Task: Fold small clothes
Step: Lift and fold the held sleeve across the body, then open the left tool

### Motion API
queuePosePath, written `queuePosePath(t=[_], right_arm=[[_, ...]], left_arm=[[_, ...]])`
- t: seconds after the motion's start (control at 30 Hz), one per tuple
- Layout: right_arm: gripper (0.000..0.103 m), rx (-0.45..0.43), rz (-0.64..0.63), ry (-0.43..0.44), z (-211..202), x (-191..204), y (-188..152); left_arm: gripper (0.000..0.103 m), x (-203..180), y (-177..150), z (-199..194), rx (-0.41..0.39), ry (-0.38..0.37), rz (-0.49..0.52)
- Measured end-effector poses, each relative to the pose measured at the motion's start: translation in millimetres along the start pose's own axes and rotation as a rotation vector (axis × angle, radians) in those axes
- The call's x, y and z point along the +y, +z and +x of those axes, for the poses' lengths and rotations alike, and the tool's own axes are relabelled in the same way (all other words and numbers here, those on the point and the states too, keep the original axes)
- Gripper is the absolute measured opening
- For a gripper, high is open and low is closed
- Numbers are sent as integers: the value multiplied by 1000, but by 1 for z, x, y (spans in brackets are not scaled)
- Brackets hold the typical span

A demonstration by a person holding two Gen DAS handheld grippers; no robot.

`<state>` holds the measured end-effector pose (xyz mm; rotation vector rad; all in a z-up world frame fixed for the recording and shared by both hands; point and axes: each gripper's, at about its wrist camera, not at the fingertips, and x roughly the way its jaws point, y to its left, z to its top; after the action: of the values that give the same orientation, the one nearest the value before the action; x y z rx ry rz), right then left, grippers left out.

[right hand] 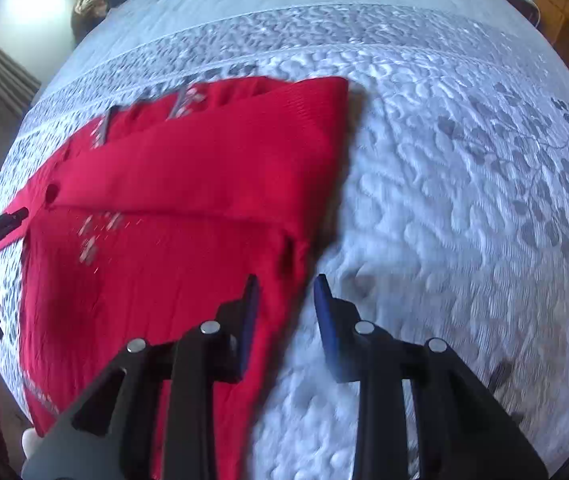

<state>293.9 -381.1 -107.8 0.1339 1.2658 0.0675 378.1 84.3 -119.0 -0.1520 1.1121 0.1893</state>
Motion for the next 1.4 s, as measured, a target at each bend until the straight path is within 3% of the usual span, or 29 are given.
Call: queuePosePath(t=[0.1, 0.17, 0.23, 0.33, 0.53, 0.67, 0.77, 0.83, 0.97, 1.1, 1.2, 1.4], right_arm=[[30, 27, -51, 36, -5, 27, -13], [39, 58, -73, 96, -5, 50, -22], [40, 76, -108, 112, -2, 75, -27], [40, 99, -168, 152, 5, 117, -36], [40, 133, -284, 182, 22, 181, -54], [41, 146, -291, 183, 31, 192, -57], [42, 146, -282, 161, 36, 188, -56], [42, 145, -274, 148, 37, 184, -55], [42, 133, -264, 132, 36, 174, -60], [43, 129, -252, 140, 33, 165, -65], [43, 124, -242, 143, 30, 158, -69], [43, 102, -194, 159, 17, 136, -78]], left_arm=[[51, 78, -1, -4, 50, 72, -86], [55, 121, -2, -5, 74, 111, -149], [63, 169, -2, -8, 91, 147, -229], [64, 236, -1, -14, 100, 160, -371], [64, 330, 10, -11, 84, 107, -592], [60, 357, 11, -3, 66, 47, -689], [34, 364, 16, -1, 42, 79, -699], [6, 367, 16, -1, 23, 85, -709], [4, 364, 19, -8, -51, 57, -731], [4, 343, 24, -34, -164, 52, -677], [4, 304, 37, -57, -246, 41, -556], [4, 174, 58, -93, -317, -85, -255]])
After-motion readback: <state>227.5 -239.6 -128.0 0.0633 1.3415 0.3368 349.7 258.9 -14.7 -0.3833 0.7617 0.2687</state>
